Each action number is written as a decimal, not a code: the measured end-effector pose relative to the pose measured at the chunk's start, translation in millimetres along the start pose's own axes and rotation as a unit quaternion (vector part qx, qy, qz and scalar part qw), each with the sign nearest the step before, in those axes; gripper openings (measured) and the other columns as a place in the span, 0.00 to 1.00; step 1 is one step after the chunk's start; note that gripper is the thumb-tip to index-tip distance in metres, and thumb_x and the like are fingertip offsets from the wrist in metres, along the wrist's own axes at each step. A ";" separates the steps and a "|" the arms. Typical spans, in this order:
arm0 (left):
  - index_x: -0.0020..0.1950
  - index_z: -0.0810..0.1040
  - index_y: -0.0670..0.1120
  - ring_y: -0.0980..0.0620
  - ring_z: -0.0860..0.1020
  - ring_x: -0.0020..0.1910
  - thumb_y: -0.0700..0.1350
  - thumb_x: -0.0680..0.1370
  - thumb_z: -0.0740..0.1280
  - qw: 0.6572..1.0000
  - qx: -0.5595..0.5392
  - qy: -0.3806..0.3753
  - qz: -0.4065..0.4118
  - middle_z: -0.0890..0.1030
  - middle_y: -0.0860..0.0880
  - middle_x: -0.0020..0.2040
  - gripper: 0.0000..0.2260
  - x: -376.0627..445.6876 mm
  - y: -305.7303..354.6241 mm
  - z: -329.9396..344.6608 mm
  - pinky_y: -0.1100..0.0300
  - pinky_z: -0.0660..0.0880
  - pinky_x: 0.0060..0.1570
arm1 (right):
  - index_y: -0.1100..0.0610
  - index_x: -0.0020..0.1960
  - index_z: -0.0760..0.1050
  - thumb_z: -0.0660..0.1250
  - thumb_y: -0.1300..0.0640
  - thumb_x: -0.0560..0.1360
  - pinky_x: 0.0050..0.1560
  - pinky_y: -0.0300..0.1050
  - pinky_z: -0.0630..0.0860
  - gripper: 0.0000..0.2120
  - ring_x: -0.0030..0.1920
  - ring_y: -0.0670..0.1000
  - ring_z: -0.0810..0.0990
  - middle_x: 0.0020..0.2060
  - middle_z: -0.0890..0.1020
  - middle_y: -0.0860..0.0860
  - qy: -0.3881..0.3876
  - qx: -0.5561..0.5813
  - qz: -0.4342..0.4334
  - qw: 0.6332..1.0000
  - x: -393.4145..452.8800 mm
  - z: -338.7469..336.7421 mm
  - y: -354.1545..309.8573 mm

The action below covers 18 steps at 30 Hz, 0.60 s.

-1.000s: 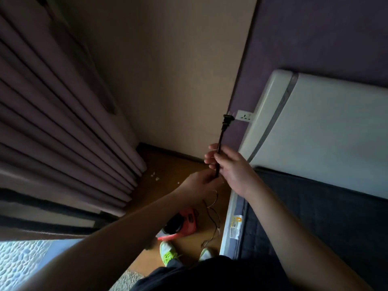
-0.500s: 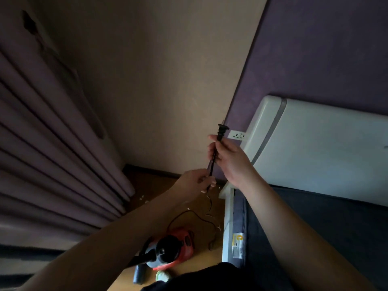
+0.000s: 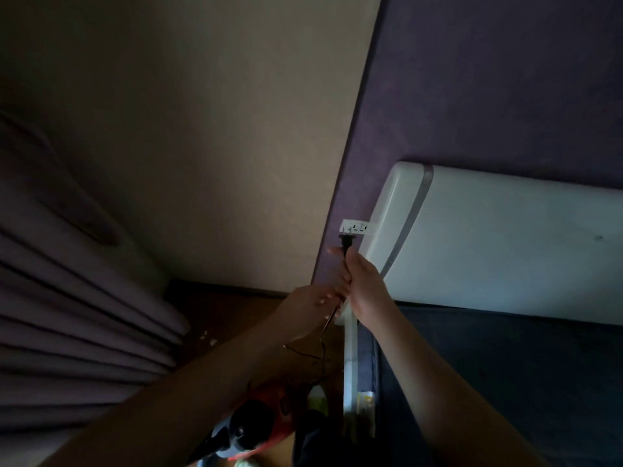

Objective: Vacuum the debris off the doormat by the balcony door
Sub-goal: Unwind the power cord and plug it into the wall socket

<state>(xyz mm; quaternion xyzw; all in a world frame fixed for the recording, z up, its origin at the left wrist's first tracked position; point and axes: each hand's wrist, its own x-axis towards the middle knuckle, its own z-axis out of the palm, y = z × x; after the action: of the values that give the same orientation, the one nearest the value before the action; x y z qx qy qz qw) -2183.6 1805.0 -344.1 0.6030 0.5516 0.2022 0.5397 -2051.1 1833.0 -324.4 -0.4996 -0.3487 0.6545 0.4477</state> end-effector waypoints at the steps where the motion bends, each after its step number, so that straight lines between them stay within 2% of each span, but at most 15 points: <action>1: 0.55 0.80 0.38 0.54 0.80 0.42 0.41 0.82 0.61 1.000 0.005 0.006 -0.006 0.83 0.42 0.49 0.10 9.6 0.4 2.0 0.73 0.74 0.40 | 0.58 0.54 0.78 0.52 0.46 0.82 0.26 0.41 0.62 0.20 0.24 0.47 0.60 0.24 0.63 0.47 0.015 -0.008 0.011 1.000 12.2 -7.6 5.8; 3: 0.55 0.79 0.37 0.57 0.78 0.38 0.37 0.81 0.61 1.000 -0.005 0.008 -0.028 0.81 0.42 0.46 0.08 31.0 2.4 4.1 0.75 0.72 0.36 | 0.58 0.53 0.79 0.53 0.47 0.82 0.29 0.44 0.62 0.20 0.25 0.49 0.62 0.24 0.63 0.48 0.043 -0.019 0.042 0.998 38.3 -22.7 17.5; 5: 0.53 0.78 0.39 0.56 0.78 0.38 0.37 0.81 0.61 0.999 -0.023 0.019 -0.043 0.80 0.47 0.42 0.07 56.5 4.3 1.6 0.74 0.73 0.37 | 0.60 0.55 0.78 0.54 0.47 0.83 0.29 0.44 0.62 0.20 0.25 0.49 0.63 0.24 0.64 0.48 0.064 -0.017 0.082 0.994 68.0 -37.6 26.6; 9: 0.56 0.77 0.46 0.55 0.81 0.45 0.45 0.82 0.60 0.997 0.003 0.038 -0.069 0.82 0.50 0.48 0.08 111.1 -3.5 -7.4 0.63 0.76 0.47 | 0.58 0.54 0.78 0.57 0.47 0.82 0.27 0.40 0.56 0.18 0.25 0.45 0.59 0.26 0.61 0.46 0.104 0.016 0.170 0.980 129.5 -71.6 38.5; 12: 0.57 0.76 0.47 0.54 0.81 0.47 0.46 0.83 0.59 0.996 0.004 0.057 -0.075 0.82 0.50 0.49 0.08 143.8 -6.3 -9.1 0.65 0.75 0.47 | 0.58 0.57 0.78 0.56 0.46 0.82 0.29 0.42 0.55 0.19 0.26 0.45 0.58 0.25 0.61 0.45 0.128 0.022 0.199 0.971 168.6 -89.9 51.8; 16: 0.55 0.76 0.49 0.56 0.82 0.45 0.45 0.83 0.59 0.994 0.002 0.070 -0.079 0.82 0.50 0.49 0.06 176.0 -20.7 -8.6 0.65 0.76 0.46 | 0.55 0.51 0.76 0.55 0.48 0.83 0.26 0.39 0.57 0.15 0.23 0.44 0.59 0.23 0.64 0.45 0.138 0.005 0.224 0.965 201.9 -93.3 65.2; 18: 0.55 0.76 0.49 0.56 0.82 0.45 0.45 0.83 0.59 0.993 0.003 0.077 -0.090 0.82 0.51 0.48 0.07 186.1 -30.5 -8.1 0.63 0.76 0.48 | 0.54 0.48 0.74 0.54 0.49 0.83 0.29 0.38 0.62 0.13 0.27 0.43 0.65 0.29 0.69 0.45 0.144 -0.010 0.226 0.963 217.4 -92.1 78.9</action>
<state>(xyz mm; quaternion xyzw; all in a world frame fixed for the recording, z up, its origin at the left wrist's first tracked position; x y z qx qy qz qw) -2146.4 1967.0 -433.5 0.5350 0.6441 0.1967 0.5102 -2002.5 2008.8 -493.8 -0.6591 -0.1653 0.6558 0.3289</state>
